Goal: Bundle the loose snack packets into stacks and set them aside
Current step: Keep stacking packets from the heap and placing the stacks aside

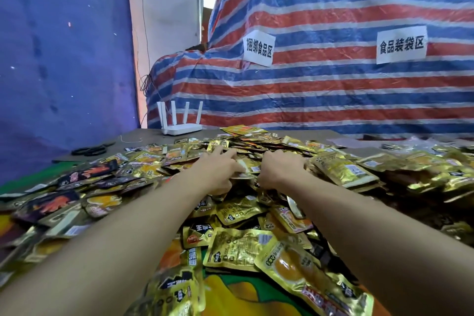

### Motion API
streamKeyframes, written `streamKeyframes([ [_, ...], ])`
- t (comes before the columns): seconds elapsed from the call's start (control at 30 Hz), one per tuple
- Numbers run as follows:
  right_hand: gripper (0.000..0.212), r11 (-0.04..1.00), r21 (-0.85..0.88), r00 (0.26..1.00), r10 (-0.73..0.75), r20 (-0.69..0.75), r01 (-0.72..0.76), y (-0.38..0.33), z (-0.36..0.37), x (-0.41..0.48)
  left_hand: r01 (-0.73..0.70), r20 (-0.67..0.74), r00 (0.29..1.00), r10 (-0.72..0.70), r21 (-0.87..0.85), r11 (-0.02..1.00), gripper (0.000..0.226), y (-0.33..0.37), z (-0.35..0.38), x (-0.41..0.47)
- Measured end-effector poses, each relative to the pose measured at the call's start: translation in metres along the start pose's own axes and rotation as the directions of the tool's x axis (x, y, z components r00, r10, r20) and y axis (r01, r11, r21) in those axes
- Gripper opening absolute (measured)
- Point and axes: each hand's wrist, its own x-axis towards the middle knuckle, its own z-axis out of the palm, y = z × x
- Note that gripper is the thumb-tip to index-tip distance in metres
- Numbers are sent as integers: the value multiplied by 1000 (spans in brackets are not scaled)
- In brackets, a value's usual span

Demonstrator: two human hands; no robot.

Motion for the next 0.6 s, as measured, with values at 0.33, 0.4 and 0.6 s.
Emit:
streamKeyframes([
  [0.33,33,966,201,943,-94,-319,164,0,-25,-22,8,-332,940,-72,-189,982,20,-4,-29,-29],
  [0.4,31,944,279,927,-61,-370,174,1,-36,-26,24,-390,909,-150,-309,951,19,-6,-41,-38],
  [0.6,22,732,634,909,48,-413,249,13,-71,-46,14,-365,794,-486,-788,615,14,-7,-74,-62],
])
